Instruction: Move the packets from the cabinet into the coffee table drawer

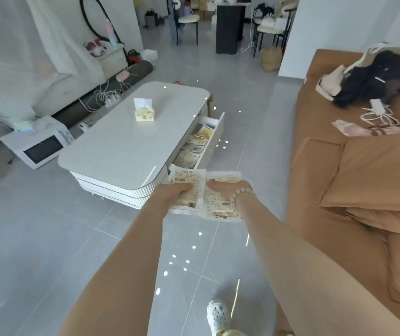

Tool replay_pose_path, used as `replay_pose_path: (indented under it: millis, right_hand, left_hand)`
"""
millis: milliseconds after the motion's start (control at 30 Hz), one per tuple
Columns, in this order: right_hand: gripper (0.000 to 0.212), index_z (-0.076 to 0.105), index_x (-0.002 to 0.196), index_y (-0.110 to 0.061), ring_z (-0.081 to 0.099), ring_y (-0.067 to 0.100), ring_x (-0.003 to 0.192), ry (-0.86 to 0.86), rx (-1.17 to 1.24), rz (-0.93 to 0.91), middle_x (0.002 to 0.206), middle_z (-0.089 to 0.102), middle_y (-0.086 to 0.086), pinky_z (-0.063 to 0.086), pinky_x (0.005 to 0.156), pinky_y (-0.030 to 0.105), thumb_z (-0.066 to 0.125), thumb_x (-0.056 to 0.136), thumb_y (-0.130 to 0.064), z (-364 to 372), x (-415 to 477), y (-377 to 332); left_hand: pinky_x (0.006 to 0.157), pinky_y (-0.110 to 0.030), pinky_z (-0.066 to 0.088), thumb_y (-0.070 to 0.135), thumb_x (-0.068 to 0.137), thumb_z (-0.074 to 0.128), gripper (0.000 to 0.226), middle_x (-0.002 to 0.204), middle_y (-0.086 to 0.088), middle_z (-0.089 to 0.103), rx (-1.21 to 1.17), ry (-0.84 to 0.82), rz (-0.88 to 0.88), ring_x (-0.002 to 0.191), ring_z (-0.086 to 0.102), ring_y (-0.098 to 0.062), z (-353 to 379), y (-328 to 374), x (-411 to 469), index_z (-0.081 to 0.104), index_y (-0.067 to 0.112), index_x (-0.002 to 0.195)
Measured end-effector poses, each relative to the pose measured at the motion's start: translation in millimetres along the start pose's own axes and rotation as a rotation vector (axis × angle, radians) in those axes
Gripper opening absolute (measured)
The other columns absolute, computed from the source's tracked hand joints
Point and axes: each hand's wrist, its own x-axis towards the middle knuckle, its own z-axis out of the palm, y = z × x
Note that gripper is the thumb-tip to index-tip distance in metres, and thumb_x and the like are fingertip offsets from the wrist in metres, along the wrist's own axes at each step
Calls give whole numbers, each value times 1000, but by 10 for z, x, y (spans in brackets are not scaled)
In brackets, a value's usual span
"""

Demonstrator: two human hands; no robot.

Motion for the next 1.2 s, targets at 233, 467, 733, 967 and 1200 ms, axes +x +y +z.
replay_pose_path:
  millis: [233, 467, 733, 967, 1200]
  right_hand:
    - [50, 64, 90, -11, 62, 16, 67, 4, 45, -1, 82, 66, 2, 45, 50, 23, 82, 64, -49, -246, 780, -578]
    - [56, 61, 92, -8, 59, 18, 72, 77, 46, 45, 83, 61, 3, 47, 63, 26, 80, 64, -53, -298, 1399, -910]
    - [64, 64, 104, -5, 60, 20, 76, 128, 50, 64, 93, 65, 6, 49, 68, 26, 80, 64, -53, -108, 2197, -1510]
    - [60, 62, 103, -6, 56, 14, 60, 166, 51, 79, 74, 59, 1, 47, 65, 26, 77, 68, -52, 26, 2857, -2163]
    - [57, 66, 99, -7, 67, 21, 81, 226, 107, 90, 92, 70, 6, 55, 74, 29, 79, 65, -51, 30, 3423, -2525]
  left_hand:
    - [89, -43, 55, 13, 73, 79, 31, 98, -13, 72, -29, 8, 3, 90, 70, -29, 335, 630, 663, 68, 2, 99]
    - [91, -42, 53, 10, 75, 78, 21, 98, -14, 71, -29, -46, 0, 89, 69, -29, 511, 1039, 1294, 67, 4, 92]
    - [89, -40, 54, 13, 75, 77, 23, 100, -12, 72, 26, -114, -37, 89, 69, -27, 474, 1590, 2222, 68, 5, 95]
    - [88, -42, 55, 12, 72, 80, 35, 100, -14, 72, 34, -119, -48, 92, 69, -31, 389, 2115, 3072, 67, 2, 103]
    - [91, -43, 54, 14, 70, 81, 40, 100, -13, 72, 92, -160, -22, 92, 69, -30, 519, 2567, 3722, 67, 2, 105]
